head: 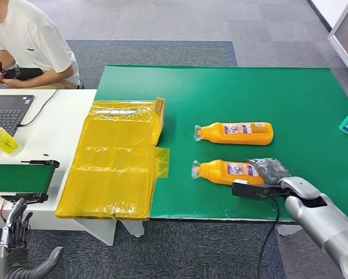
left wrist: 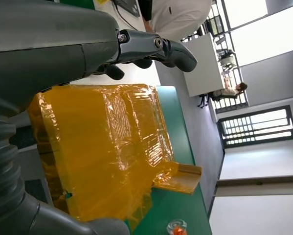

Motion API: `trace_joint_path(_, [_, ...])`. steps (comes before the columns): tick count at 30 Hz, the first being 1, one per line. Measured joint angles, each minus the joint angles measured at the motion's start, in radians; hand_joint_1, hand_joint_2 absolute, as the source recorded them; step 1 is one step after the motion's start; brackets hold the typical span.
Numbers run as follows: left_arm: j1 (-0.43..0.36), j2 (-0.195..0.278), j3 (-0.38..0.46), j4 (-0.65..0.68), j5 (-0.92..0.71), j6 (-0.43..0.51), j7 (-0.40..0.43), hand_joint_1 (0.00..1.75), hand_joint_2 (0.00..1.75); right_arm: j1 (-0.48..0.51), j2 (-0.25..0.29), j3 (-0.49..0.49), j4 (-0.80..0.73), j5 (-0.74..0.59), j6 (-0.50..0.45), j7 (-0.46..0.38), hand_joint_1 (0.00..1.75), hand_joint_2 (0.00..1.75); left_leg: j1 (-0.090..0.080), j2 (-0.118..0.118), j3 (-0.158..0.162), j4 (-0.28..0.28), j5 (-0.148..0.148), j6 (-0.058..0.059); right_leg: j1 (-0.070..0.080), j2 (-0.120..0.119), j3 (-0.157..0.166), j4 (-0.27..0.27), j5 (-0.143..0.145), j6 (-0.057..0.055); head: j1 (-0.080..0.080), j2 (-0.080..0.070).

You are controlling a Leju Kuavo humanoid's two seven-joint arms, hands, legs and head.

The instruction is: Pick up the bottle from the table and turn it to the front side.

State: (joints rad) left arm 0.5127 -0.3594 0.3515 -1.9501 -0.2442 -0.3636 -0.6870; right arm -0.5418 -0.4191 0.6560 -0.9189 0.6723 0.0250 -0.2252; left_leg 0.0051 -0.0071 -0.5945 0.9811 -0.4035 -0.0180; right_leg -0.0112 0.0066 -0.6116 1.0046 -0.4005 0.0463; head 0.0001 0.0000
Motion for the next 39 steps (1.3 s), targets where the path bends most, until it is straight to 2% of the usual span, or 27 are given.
trace_joint_path(3, [0.000,-0.001,-0.022,0.000,-0.004,0.006,0.007,0.00,1.75,0.115,0.022,-0.085,-0.115,0.029,-0.067,-0.051,1.75,1.75,0.000,0.000,0.000,0.000,-0.002,-0.001,0.001,0.000,0.000,0.000,-0.001,-0.001,0.000,0.000])
trace_joint_path(6, [-0.003,-0.002,-0.046,0.000,-0.004,0.012,0.012,0.00,1.75,0.213,0.070,-0.157,-0.215,0.057,-0.109,-0.095,1.75,1.75,0.001,0.000,-0.001,0.000,-0.002,-0.002,0.001,0.000,-0.001,0.000,-0.002,-0.001,0.000,0.000])
trace_joint_path(11, [-0.006,-0.004,-0.111,-0.026,0.041,0.077,0.025,0.00,1.75,0.386,0.241,-0.281,-0.413,0.088,-0.186,-0.184,1.75,1.75,0.003,-0.001,-0.001,0.000,-0.003,-0.004,0.003,0.000,-0.002,0.001,-0.004,-0.003,0.000,0.000])
trace_joint_path(17, [-0.024,-0.007,-0.200,-0.051,0.020,0.094,0.070,0.00,1.75,0.517,0.440,-0.371,-0.590,-0.073,-0.150,-0.324,1.75,1.75,0.003,-0.001,-0.001,0.000,-0.003,-0.004,0.003,-0.001,-0.002,0.001,-0.005,-0.003,0.000,0.000])
trace_joint_path(21, [-0.051,-0.008,-0.278,-0.055,0.000,0.112,0.088,0.00,1.75,0.552,0.538,-0.404,-0.659,-0.099,-0.132,-0.349,1.75,1.75,0.002,-0.001,-0.001,0.000,-0.004,-0.003,0.002,-0.001,-0.002,0.000,-0.004,-0.002,0.000,0.000])
trace_joint_path(26, [-0.091,-0.006,-0.343,-0.056,0.003,0.118,0.114,0.00,1.75,0.557,0.593,-0.417,-0.678,-0.091,-0.134,-0.366,1.75,1.75,0.002,-0.001,-0.001,0.000,-0.003,-0.004,0.002,-0.001,-0.002,0.000,-0.004,-0.002,0.000,0.000])
trace_joint_path(33, [-0.120,0.009,-0.403,-0.052,0.050,0.106,0.152,0.00,1.75,0.559,0.617,-0.416,-0.675,-0.051,-0.153,-0.382,1.75,1.75,0.002,-0.001,-0.001,0.000,-0.003,-0.004,0.002,-0.001,-0.002,0.000,-0.004,-0.002,0.000,0.000])
trace_joint_path(39, [-0.210,0.065,-0.559,-0.008,0.032,0.166,0.198,0.00,1.75,0.550,0.633,-0.355,-0.626,0.022,-0.193,-0.390,1.75,1.75,0.002,-0.001,-0.001,0.000,-0.003,-0.004,0.002,-0.001,-0.002,0.000,-0.004,-0.002,0.000,0.000])
